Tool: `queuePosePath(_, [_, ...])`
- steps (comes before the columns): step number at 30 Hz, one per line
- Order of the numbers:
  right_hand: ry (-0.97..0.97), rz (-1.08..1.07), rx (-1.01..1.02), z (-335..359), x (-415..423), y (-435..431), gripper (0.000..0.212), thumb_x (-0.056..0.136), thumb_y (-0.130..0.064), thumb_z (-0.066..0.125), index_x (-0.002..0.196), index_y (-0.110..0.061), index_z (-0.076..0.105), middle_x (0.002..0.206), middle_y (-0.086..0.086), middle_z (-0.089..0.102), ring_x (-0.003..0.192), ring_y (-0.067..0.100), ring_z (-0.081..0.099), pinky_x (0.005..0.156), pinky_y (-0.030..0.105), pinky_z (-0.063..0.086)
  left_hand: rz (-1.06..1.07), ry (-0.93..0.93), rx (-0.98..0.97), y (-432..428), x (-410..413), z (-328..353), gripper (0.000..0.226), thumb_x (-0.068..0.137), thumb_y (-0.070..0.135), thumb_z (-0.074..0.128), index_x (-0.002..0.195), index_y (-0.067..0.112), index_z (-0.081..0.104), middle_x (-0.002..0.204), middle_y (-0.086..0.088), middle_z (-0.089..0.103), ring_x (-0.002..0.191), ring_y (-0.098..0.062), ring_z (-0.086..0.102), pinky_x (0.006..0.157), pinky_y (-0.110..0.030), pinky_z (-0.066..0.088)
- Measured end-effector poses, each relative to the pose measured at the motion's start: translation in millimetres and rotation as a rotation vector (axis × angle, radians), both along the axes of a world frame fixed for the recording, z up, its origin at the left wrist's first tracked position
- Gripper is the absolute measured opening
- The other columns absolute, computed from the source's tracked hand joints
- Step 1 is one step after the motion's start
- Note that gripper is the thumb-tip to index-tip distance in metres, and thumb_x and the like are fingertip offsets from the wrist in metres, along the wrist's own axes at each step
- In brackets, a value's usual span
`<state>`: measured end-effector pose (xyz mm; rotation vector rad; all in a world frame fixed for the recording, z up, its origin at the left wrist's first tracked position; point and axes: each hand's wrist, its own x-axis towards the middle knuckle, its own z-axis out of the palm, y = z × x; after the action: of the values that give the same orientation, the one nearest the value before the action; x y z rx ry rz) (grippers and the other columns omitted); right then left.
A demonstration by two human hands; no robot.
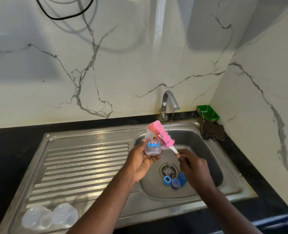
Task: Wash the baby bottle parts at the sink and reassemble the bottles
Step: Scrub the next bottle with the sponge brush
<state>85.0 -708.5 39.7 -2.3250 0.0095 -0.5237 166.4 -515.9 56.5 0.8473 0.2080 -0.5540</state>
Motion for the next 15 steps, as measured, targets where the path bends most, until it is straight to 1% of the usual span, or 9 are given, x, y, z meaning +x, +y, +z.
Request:
queuePosePath(2, [-0.004, 0.055, -0.006, 0.8, -0.5, 0.3, 0.019, 0.096, -0.043, 0.051, 0.103, -0.032, 0.064, 0.058, -0.008, 0.059, 0.051, 0.014, 0.059, 0.050, 0.042, 0.050, -0.023, -0.009, -0.046, 1.0, -0.1, 1.2, 0.043, 0.100, 0.021, 0.051, 0.137, -0.001, 0.048, 0.125, -0.030, 0.062, 0.101, -0.037, 0.068, 0.074, -0.038, 0.061])
queuePosePath(4, [-0.005, 0.116, -0.037, 1.4, -2.3, 2.9, 0.022, 0.096, -0.046, 0.050, 0.105, -0.033, 0.064, 0.058, -0.007, 0.058, 0.051, 0.014, 0.058, 0.050, 0.040, 0.049, -0.041, -0.030, -0.043, 2.2, 0.7, 1.9, 0.037, 0.101, 0.020, 0.049, 0.133, 0.001, 0.053, 0.126, -0.031, 0.061, 0.101, -0.037, 0.069, 0.075, -0.038, 0.061])
queuePosePath(5, [-0.006, 0.107, -0.037, 2.0, -2.3, 2.5, 0.022, 0.096, -0.046, 0.050, 0.105, -0.033, 0.064, 0.058, -0.008, 0.058, 0.051, 0.012, 0.059, 0.051, 0.039, 0.050, -0.048, -0.019, -0.031, 1.9, 0.8, 3.2, 0.037, 0.101, 0.024, 0.048, 0.131, 0.002, 0.056, 0.124, -0.030, 0.062, 0.095, -0.034, 0.070, 0.073, -0.037, 0.059])
queuePosePath(7, [-0.015, 0.052, -0.009, 1.9, -0.5, 0.5, 0.023, 0.097, -0.047, 0.050, 0.106, -0.031, 0.065, 0.058, -0.010, 0.059, 0.053, 0.012, 0.060, 0.051, 0.042, 0.051, -0.059, 0.010, -0.007, 0.8, 0.5, 6.6, 0.048, 0.098, 0.039, 0.053, 0.130, 0.004, 0.058, 0.116, -0.026, 0.063, 0.085, -0.027, 0.067, 0.068, -0.034, 0.055])
queuePosePath(9, [-0.023, 0.032, 0.005, 2.0, 0.2, 3.3, 0.024, 0.097, -0.046, 0.051, 0.105, -0.029, 0.066, 0.058, -0.008, 0.058, 0.052, 0.012, 0.059, 0.051, 0.043, 0.050, -0.063, 0.010, -0.005, -2.0, 1.2, 7.0, 0.061, 0.089, 0.050, 0.061, 0.131, 0.006, 0.058, 0.112, -0.022, 0.066, 0.083, -0.025, 0.066, 0.068, -0.033, 0.053])
queuePosePath(10, [-0.032, 0.047, 0.018, 1.9, -0.6, 7.6, 0.021, 0.098, -0.043, 0.053, 0.105, -0.028, 0.066, 0.058, -0.007, 0.058, 0.051, 0.012, 0.058, 0.050, 0.041, 0.050, -0.058, 0.003, -0.025, -2.6, 1.5, 6.2, 0.064, 0.086, 0.049, 0.064, 0.133, 0.005, 0.057, 0.110, -0.021, 0.068, 0.084, -0.025, 0.067, 0.068, -0.032, 0.054])
queuePosePath(12, [-0.046, 0.086, 0.040, 2.8, -3.2, 14.3, 0.022, 0.097, -0.042, 0.054, 0.105, -0.027, 0.067, 0.059, -0.004, 0.059, 0.051, 0.013, 0.057, 0.050, 0.039, 0.048, -0.037, -0.001, -0.078, -3.4, 1.3, 6.9, 0.062, 0.086, 0.039, 0.066, 0.135, 0.003, 0.054, 0.105, -0.018, 0.071, 0.088, -0.027, 0.069, 0.070, -0.031, 0.056])
queuePosePath(14, [-0.047, 0.070, 0.033, 4.2, -2.0, 13.9, 0.024, 0.098, -0.044, 0.052, 0.105, -0.026, 0.067, 0.059, -0.003, 0.060, 0.051, 0.013, 0.057, 0.050, 0.040, 0.049, -0.027, 0.006, -0.129, -2.4, 0.7, 8.5, 0.059, 0.088, 0.033, 0.065, 0.137, 0.002, 0.051, 0.106, -0.020, 0.070, 0.088, -0.029, 0.070, 0.067, -0.030, 0.058])
queuePosePath(15, [-0.047, 0.040, 0.033, 5.1, 0.2, 11.3, 0.022, 0.098, -0.042, 0.053, 0.104, -0.025, 0.067, 0.058, -0.004, 0.059, 0.051, 0.013, 0.058, 0.049, 0.041, 0.049, -0.024, 0.018, -0.135, -1.9, 0.8, 9.5, 0.058, 0.089, 0.033, 0.065, 0.137, 0.003, 0.050, 0.108, -0.021, 0.068, 0.087, -0.029, 0.068, 0.066, -0.030, 0.059])
